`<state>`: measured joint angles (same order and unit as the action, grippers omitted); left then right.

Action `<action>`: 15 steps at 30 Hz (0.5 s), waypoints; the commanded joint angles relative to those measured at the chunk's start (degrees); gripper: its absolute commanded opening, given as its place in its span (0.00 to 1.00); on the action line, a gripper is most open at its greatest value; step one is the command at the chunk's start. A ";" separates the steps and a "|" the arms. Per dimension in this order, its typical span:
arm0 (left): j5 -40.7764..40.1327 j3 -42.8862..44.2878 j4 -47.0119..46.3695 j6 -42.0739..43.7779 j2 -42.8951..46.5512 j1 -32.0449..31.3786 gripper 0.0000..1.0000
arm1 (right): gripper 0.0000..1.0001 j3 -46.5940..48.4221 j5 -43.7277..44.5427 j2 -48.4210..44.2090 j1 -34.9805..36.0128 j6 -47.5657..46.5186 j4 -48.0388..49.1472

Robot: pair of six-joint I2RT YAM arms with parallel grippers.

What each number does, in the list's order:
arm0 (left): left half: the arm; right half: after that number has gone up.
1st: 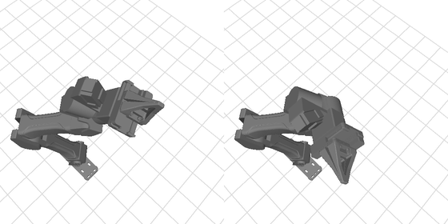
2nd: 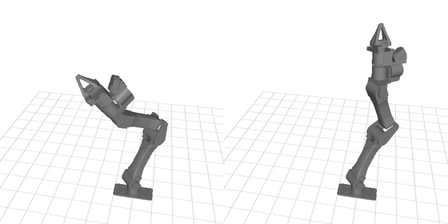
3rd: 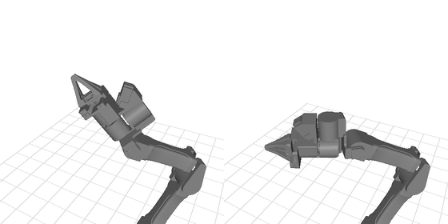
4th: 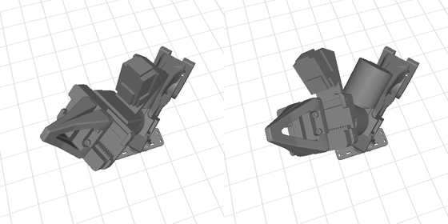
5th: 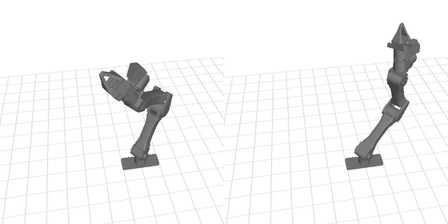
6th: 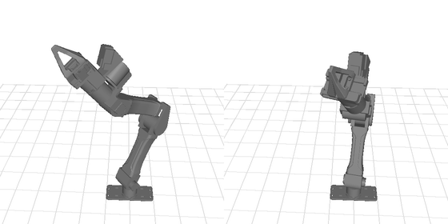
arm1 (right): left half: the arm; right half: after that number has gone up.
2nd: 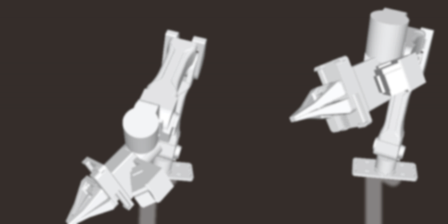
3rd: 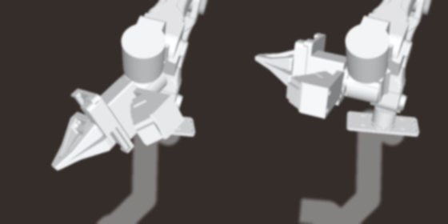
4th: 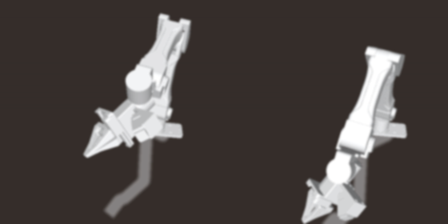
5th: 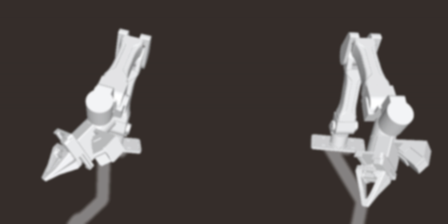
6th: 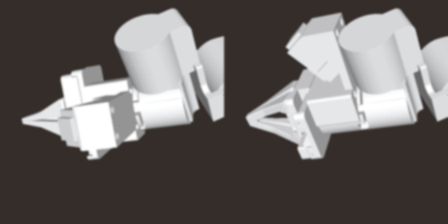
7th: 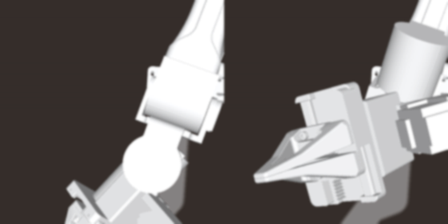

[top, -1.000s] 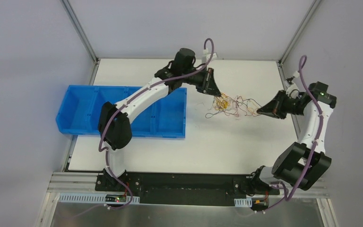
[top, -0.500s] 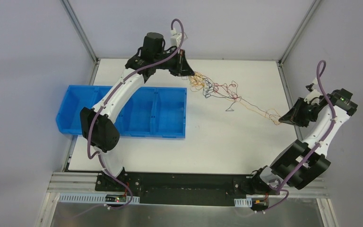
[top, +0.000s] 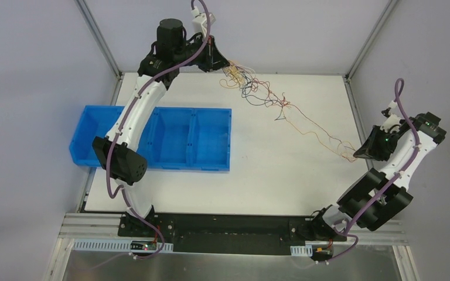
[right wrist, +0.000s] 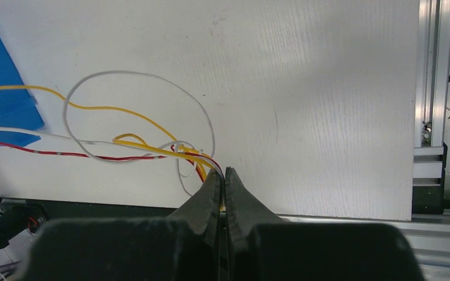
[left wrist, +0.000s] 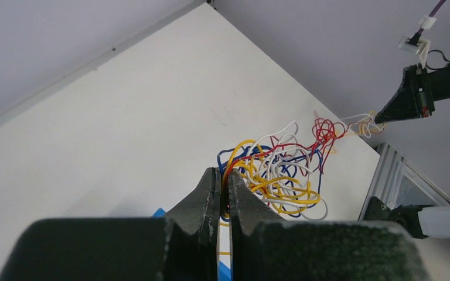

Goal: Untangle the cables

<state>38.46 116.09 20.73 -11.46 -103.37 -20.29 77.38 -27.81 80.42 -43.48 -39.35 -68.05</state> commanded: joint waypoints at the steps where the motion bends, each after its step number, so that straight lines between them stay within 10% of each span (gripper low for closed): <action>1: 2.83 7.29 -2.99 -2.32 -3.45 -1.02 0.00 | 0.00 0.32 -2.19 0.94 0.81 -5.09 -4.97; 4: 7.94 8.51 -3.52 -5.16 -5.26 -5.91 0.00 | 0.02 0.84 -9.05 1.22 4.47 -7.65 -11.72; 9: 12.15 6.33 -8.52 -13.39 -8.50 -13.17 0.00 | 0.62 4.19 -19.78 0.09 11.58 -3.65 -14.78; 15: 17.08 3.79 -19.75 -24.82 -12.66 -17.31 0.00 | 0.84 6.08 -27.11 -6.85 20.79 9.53 -1.66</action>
<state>49.91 120.16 11.18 -26.89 -114.67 -36.82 81.08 -46.19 80.14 -27.16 -38.22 -76.79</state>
